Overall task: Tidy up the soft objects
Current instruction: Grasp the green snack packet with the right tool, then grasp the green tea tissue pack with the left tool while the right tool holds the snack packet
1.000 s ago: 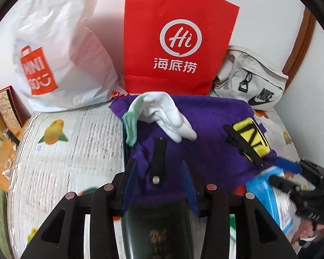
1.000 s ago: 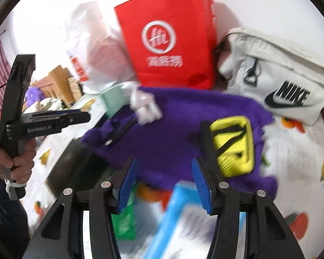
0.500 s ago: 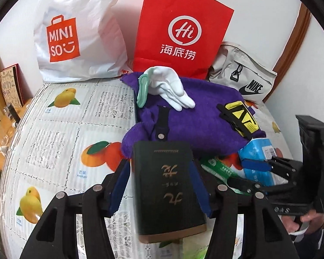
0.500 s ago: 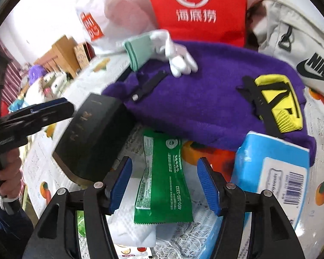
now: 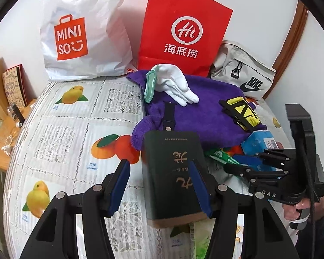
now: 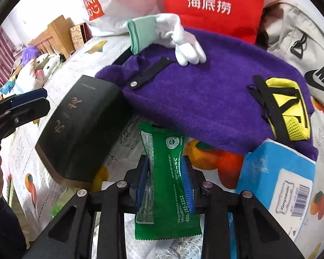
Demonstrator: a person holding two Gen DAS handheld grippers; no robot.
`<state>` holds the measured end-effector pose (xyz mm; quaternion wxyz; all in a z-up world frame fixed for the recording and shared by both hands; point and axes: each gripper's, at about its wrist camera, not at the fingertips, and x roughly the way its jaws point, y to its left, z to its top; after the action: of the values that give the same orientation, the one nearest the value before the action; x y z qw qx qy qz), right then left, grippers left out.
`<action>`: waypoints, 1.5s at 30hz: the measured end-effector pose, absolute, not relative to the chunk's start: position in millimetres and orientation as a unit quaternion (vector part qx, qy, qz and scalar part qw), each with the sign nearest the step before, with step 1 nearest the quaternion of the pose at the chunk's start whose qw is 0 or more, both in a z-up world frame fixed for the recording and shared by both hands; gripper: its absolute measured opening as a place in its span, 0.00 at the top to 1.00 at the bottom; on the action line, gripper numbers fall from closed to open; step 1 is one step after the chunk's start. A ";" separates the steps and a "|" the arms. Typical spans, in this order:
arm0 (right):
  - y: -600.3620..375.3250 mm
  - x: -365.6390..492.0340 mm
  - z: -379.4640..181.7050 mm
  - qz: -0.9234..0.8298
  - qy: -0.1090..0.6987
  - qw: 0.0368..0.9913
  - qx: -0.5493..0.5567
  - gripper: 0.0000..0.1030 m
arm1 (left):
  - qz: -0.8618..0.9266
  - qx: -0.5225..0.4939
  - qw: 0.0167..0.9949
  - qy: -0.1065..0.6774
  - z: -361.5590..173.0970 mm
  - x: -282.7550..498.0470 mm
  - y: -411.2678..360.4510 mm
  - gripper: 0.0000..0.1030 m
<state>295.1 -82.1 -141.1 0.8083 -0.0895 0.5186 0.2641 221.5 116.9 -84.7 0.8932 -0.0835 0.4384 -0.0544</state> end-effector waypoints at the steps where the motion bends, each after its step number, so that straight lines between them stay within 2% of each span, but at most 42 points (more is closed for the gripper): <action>1: -84.5 292.1 -137.9 0.264 0.514 0.812 -0.085 0.71 | -0.055 -0.085 0.893 0.438 -83.7 218.2 116.7 0.47; 19: -170.1 205.4 -37.2 0.221 0.420 0.880 -0.014 0.71 | -0.062 -0.009 0.887 0.457 -45.3 165.4 79.1 0.47; 30: -209.0 177.4 -42.7 0.196 0.420 0.886 0.021 0.71 | -0.064 0.003 0.878 0.474 -58.3 151.1 67.5 0.46; 32: -210.6 173.6 -43.6 0.200 0.415 0.887 0.024 0.71 | -0.070 0.004 0.875 0.480 -65.0 148.5 61.0 0.43; 45: -231.4 127.7 -73.9 0.196 0.413 0.888 0.040 0.71 | -0.089 0.014 0.855 0.511 -118.7 141.3 23.6 0.35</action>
<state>127.7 -231.4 -73.9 0.8883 0.0395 0.4135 0.1957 141.3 23.6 -118.7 0.8546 0.0143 0.5114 -0.0890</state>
